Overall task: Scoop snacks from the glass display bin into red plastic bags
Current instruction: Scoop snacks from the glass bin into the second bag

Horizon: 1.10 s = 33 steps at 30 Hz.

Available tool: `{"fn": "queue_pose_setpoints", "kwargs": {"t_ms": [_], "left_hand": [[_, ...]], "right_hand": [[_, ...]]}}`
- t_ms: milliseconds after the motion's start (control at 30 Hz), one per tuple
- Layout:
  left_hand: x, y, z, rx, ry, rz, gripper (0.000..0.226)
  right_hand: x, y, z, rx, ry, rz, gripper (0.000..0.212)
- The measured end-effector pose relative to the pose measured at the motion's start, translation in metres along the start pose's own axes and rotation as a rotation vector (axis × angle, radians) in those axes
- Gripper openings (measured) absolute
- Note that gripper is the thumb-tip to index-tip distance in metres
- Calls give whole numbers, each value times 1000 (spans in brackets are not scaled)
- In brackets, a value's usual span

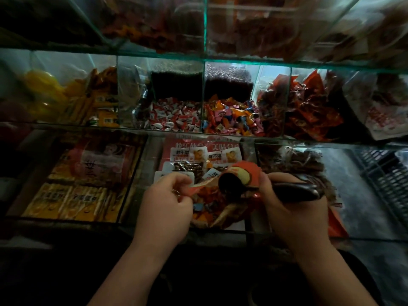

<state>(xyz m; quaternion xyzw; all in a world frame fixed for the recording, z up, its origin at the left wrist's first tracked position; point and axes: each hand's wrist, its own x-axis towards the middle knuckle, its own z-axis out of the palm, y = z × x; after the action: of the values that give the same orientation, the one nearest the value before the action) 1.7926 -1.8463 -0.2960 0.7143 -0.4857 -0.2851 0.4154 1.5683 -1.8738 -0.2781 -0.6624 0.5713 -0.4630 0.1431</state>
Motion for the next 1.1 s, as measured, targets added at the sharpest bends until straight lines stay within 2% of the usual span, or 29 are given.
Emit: {"fn": "queue_pose_setpoints", "kwargs": {"t_ms": [100,167,233,267,367,433,500,633,767,833,900,1000,1100], "left_hand": [[-4,-4,10,73,-29,0,36],[-6,-8,11,60,32,37,29],[-8,-9,9,30,84,74,25],[-9,-10,7,16,97,85,25],[-11,-15,1,0,100,94,28],[-13,-19,-1,-14,95,107,28],[-16,-20,0,-21,89,124,29],[-16,-23,2,-58,97,130,28],[-16,-28,-2,-108,115,111,28],[-17,-30,-3,-110,140,129,31],[-18,-31,-1,-91,147,159,34],[-21,-29,5,-78,113,186,34],[-20,-30,6,-76,88,182,33]], "right_hand": [[-15,2,18,45,-68,-80,14],[-32,4,31,41,-203,-107,16],[-39,5,36,93,-338,35,8],[-38,6,36,105,-354,86,8],[-26,6,33,124,-296,215,13],[-21,2,35,136,-307,312,23],[-25,-3,41,87,-344,323,28],[-37,-11,53,8,-313,202,29],[-44,-13,50,-160,-264,-93,32],[-45,-10,46,-136,-262,-113,31],[-42,-5,47,-43,-267,26,31],[-31,1,53,13,-296,334,32],[-26,6,55,157,-242,502,31]]}}
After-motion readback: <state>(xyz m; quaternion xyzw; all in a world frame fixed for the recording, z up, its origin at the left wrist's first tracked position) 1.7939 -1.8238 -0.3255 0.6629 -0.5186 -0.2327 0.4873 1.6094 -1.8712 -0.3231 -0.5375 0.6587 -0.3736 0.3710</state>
